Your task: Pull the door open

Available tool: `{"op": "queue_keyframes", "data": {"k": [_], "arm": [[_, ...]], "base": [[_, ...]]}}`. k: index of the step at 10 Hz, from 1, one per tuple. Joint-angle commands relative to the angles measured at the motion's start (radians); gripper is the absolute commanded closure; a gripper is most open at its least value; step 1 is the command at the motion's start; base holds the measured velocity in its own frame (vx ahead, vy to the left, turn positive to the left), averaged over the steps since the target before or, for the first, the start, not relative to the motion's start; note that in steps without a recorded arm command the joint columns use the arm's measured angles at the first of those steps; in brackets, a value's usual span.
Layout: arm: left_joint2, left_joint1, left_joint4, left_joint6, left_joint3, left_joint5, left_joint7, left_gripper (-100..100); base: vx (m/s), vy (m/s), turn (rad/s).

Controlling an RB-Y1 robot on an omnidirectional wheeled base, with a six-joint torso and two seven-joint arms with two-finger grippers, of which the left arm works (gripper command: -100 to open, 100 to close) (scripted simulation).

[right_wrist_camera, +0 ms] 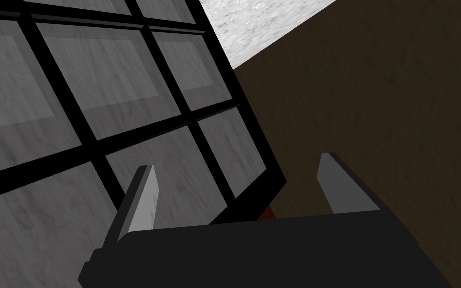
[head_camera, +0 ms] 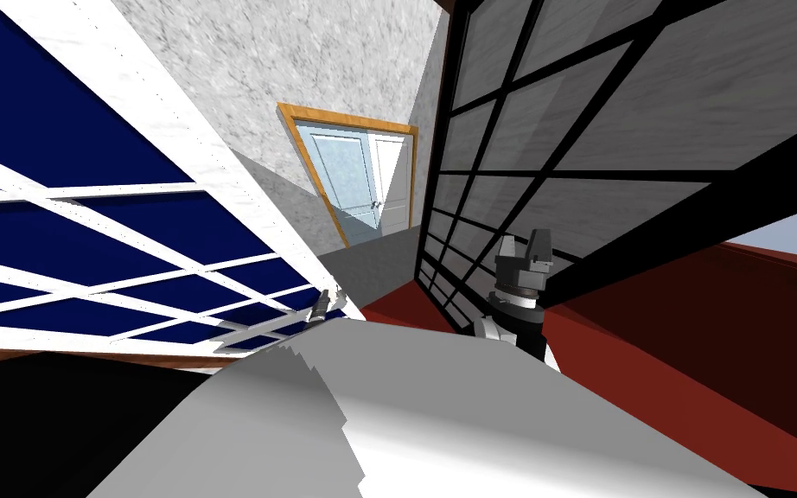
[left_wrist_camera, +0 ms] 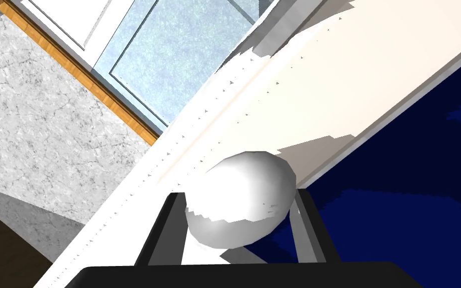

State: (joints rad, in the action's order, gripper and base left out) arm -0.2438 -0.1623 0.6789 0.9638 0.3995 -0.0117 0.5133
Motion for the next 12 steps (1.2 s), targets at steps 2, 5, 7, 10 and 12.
{"op": "queue_keyframes", "data": {"k": [2, 5, 7, 10, 12], "arm": [[0.000, 0.002, -0.001, -0.003, -0.009, -0.014, -0.057, 100], [-0.002, 0.010, -0.004, -0.007, -0.026, -0.038, -0.138, 100], [-0.004, 0.014, -0.006, -0.008, -0.035, -0.051, -0.181, 100], [-0.006, 0.022, -0.009, -0.012, -0.053, -0.075, -0.260, 100], [-0.007, 0.026, -0.010, -0.013, -0.063, -0.088, -0.304, 100]], "base": [[-0.032, 0.010, -0.016], [-0.032, 0.008, -0.019], [-0.045, 0.016, -0.027], [-0.035, 0.007, -0.017], [-0.033, 0.009, -0.021]]}}
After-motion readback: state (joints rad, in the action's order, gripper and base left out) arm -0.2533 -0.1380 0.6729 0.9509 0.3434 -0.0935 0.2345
